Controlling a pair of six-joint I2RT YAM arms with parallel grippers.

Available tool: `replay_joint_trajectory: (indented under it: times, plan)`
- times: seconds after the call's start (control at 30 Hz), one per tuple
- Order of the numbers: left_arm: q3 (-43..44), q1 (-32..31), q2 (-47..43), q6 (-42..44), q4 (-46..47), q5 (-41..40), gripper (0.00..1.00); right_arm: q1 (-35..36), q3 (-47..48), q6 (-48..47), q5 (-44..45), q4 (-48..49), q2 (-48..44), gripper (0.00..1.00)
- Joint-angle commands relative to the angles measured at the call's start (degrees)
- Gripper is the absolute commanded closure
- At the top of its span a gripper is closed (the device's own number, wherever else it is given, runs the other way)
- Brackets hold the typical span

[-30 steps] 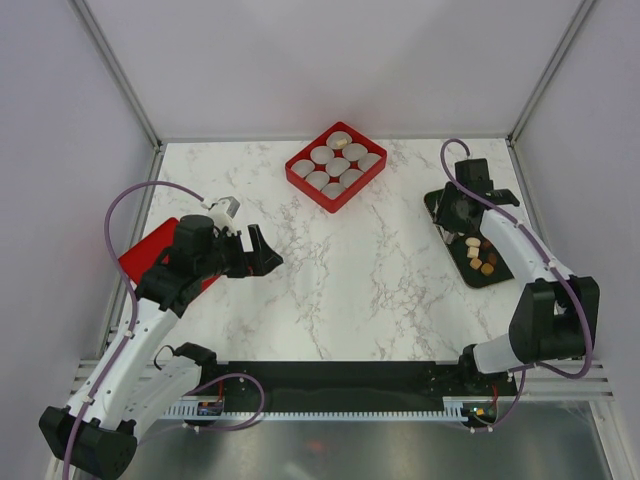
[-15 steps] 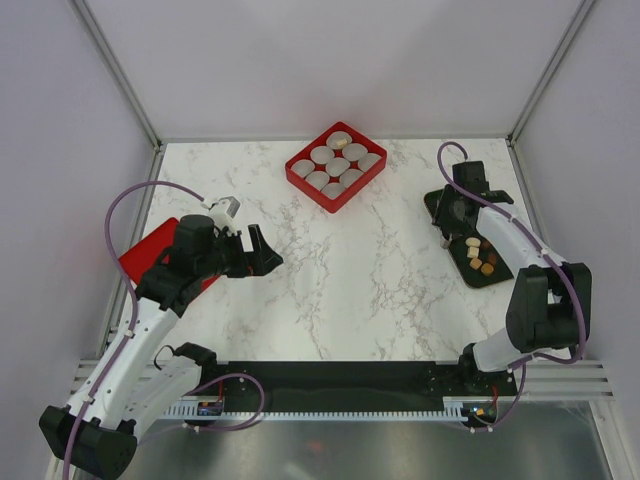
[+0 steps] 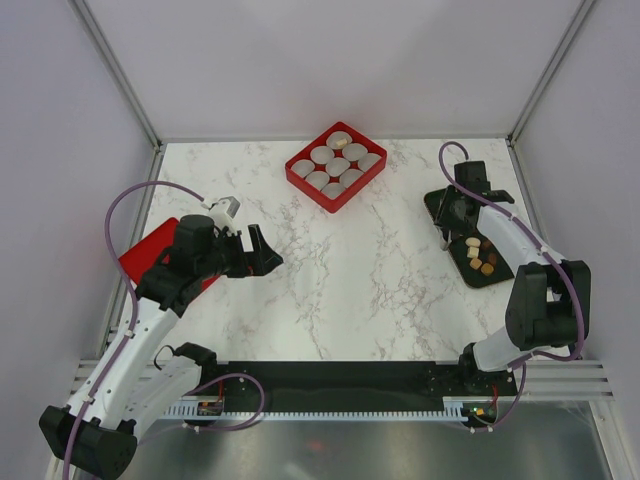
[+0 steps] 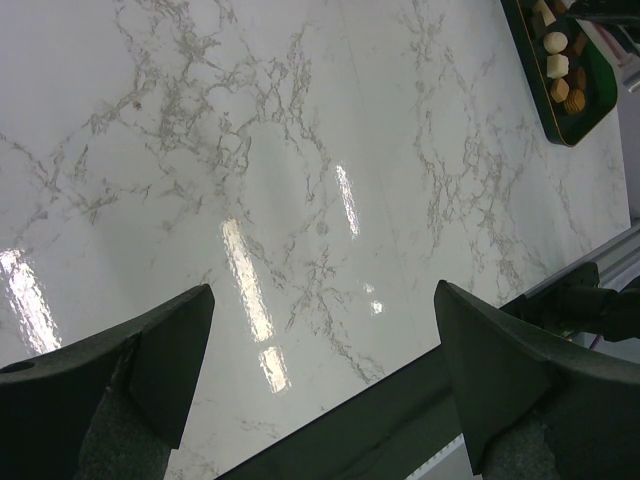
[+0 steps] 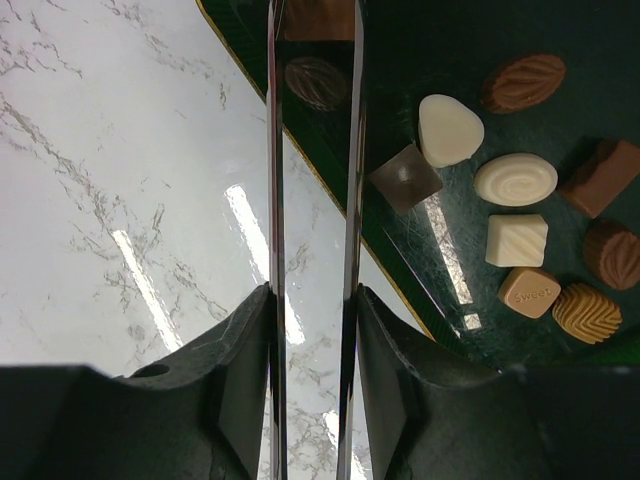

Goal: Pack the chocolate

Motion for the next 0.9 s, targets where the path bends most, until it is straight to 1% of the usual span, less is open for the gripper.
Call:
replay_joint_trajectory:
  times: [0.0, 0.17, 0.27, 0.37, 0.47, 0.57, 0.6, 0.67, 0.7, 0.87]
  plan:
    - [-0.07, 0.13, -0.31, 2.47, 1.94, 0.52, 0.0, -0.19, 2.1, -0.23, -0.2, 0.48, -2.09, 0.57]
    - [-0.16, 0.13, -0.4, 2.38, 1.94, 0.6, 0.0, -0.19, 6.58, -0.5, 0.15, -2.33, -2.88, 0.59]
    - [-0.16, 0.04, -0.49, 2.38, 1.94, 0.6, 0.0, -0.19, 9.48, -0.41, -1.34, -2.78, -3.15, 0.6]
    - [-0.16, 0.13, -0.58, 2.38, 1.94, 0.6, 0.0, 0.07, 13.17, 0.03, -3.62, -2.95, -1.83, 0.6]
    - [-0.07, 0.13, -0.49, 2.38, 1.94, 0.6, 0.0, 1.83, 17.83, 0.99, -4.68, -2.69, 0.54, 0.6]
    - [-0.16, 0.04, -0.58, 2.38, 1.85, 0.43, 0.0, 5.69, 24.06, 1.26, -4.77, -2.34, 4.49, 0.6]
    - [-0.07, 0.13, -0.66, 2.38, 1.85, 0.43, 0.0, 8.05, 27.73, 1.43, -4.51, -2.25, 7.11, 0.6]
    - [-0.16, 0.04, -0.66, 2.38, 1.85, 0.25, 0.0, 10.43, 31.36, 1.52, -4.16, -1.55, 10.2, 0.6]
    - [-0.16, 0.13, -0.66, 2.38, 1.85, 0.25, 0.0, 12.36, 34.68, 1.7, -4.24, -1.11, 13.26, 0.6]
    - [-0.16, 0.13, -0.58, 2.38, 1.93, 0.34, 0.0, 15.72, 43.49, 2.66, -3.89, 1.26, 23.38, 0.6]
